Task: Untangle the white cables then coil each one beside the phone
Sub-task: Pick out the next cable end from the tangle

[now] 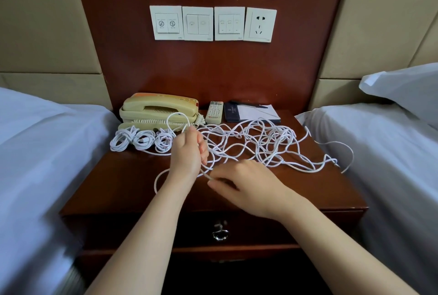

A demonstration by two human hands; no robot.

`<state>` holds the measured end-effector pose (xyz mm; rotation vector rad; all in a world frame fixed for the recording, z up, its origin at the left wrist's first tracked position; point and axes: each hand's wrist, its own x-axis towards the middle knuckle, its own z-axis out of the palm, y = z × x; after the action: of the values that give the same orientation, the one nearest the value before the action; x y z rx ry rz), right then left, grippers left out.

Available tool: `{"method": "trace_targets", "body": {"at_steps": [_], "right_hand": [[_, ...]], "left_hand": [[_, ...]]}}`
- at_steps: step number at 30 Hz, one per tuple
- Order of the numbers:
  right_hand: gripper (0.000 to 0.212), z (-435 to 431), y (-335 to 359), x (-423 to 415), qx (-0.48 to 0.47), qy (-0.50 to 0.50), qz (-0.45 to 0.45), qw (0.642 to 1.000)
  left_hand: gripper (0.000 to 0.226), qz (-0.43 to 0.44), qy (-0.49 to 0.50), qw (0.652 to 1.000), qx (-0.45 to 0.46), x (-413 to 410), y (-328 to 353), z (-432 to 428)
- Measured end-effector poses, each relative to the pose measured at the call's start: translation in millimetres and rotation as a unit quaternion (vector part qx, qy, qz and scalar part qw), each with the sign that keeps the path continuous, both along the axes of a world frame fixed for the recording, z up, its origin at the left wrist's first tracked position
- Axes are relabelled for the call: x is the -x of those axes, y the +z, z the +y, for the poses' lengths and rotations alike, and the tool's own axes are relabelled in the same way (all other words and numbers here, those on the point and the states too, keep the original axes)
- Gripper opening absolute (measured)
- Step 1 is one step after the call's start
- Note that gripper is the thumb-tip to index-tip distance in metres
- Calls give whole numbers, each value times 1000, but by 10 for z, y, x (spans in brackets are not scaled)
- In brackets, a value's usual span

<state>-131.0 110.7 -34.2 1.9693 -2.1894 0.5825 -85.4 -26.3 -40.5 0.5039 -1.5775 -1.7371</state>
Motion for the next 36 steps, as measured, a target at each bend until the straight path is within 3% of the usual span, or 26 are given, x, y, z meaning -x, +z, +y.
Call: {"method": "trace_targets", "body": {"at_steps": [5,10,14,18,21,27,32,36], "right_hand": [[27,2,56,134,146,0,-29,989],[15,-25,58,259,224,-54,-82,970],[25,-55,32,367,238,-102,-183,949],[40,-82,-32,495,267,-127,-233,926],[44,-105,-129,531,230,-139,-229,936],[55,-112,-200,506,61,-226,-181,955],[47,-37,-186,412,-39,-154,-77,984],[34,57,-107,347,-107,-118,11,987]], "left_hand": [[53,-85,-107,989,56,10,-31,108],[57,-153,-290,941,-80,15,61,285],[68,-100,-360,916,-147,-28,98,339],[62,-37,-377,910,-167,-103,154,375],[58,1,-355,916,-190,-110,149,395],[56,75,-268,927,-250,-82,165,326],[48,117,-170,935,-289,11,180,274],[48,128,-94,940,-303,117,156,260]]}}
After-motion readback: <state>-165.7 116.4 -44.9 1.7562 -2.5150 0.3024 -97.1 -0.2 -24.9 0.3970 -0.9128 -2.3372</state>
